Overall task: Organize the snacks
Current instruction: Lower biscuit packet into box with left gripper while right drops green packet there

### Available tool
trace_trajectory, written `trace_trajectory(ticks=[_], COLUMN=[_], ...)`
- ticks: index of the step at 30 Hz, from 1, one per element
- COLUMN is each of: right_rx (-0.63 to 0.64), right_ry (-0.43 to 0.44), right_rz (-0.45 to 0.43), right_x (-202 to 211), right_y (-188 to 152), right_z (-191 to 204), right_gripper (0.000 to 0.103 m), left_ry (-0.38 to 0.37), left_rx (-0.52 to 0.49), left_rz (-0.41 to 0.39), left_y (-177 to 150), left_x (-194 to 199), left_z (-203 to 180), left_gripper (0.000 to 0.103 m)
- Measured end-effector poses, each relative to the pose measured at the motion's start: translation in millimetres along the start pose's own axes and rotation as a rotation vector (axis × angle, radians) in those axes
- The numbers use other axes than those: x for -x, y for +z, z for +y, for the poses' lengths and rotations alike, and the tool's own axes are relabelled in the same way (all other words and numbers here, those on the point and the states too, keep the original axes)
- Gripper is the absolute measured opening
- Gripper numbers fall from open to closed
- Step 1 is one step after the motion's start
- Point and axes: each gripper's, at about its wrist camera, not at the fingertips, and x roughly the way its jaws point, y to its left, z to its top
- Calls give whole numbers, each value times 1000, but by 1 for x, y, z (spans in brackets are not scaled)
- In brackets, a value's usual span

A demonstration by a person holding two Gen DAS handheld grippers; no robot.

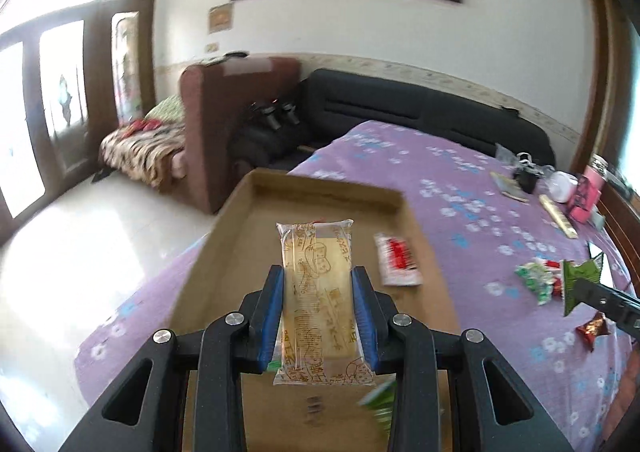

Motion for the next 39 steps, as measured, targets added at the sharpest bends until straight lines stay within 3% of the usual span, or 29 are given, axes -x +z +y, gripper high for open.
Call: trace_trajectory(ticks=[9, 15, 24, 39], right_rx=[54, 30, 47, 171], right_ry=[172, 203, 200, 115], right_rz=[148, 190, 228, 118], right_x=[-60, -96, -122, -107], right_y=[8, 4, -10, -24], right_z=[88, 113, 119, 125], right_gripper=[29, 29, 29, 29], left_ry=[-17, -47, -59, -74], left_rx=[17, 2, -17, -28], left_rz=[44, 62, 84, 115], left_y=[-23, -30, -32, -33], left_x=[-11, -20, -31, -35], left_z=[19, 16, 13, 11], left_gripper=[36, 36, 35, 36])
